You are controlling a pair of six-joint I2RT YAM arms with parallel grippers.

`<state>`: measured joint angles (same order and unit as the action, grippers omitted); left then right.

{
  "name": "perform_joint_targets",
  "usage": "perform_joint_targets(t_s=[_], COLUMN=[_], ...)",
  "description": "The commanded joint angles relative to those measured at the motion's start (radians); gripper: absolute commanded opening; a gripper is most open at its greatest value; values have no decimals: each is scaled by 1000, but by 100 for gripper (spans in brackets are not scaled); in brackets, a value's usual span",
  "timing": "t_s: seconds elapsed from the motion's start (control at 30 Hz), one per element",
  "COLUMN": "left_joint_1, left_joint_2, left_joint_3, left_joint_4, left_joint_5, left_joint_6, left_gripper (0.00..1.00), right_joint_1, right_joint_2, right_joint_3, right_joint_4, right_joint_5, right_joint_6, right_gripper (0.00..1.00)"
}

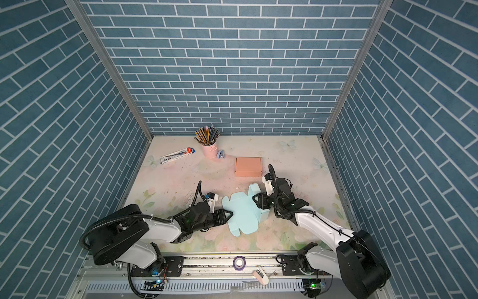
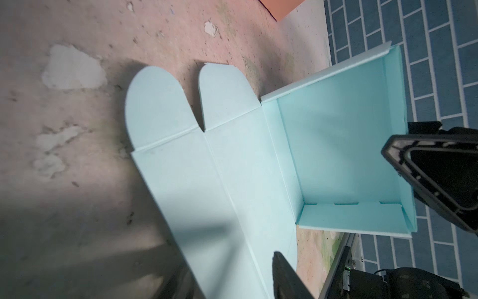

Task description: Fold the paper box

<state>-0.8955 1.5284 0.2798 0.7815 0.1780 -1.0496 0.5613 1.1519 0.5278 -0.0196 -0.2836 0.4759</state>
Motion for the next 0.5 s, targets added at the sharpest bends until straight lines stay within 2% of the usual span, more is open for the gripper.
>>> perform_joint_targets(t_s=[0.0, 0.17, 0.47], left_joint_1=[-9, -18, -20], left_joint_2=[32, 29, 6], left_joint_3=[11, 52, 69], left_joint_4=[139, 127, 76], left_joint_5=[-4, -1, -5], left_joint_6=[-41, -35, -32], left_gripper=[46, 40, 24], right_joint_1=[-4, -5, -5], right_joint_2=[-17, -19, -40], right_joint_3=[-18, -22, -15], right_joint_4=[-9, -11, -28], right_joint_5=[3, 0, 0], right_joint_6=[27, 26, 20], right_gripper=[55, 55, 55])
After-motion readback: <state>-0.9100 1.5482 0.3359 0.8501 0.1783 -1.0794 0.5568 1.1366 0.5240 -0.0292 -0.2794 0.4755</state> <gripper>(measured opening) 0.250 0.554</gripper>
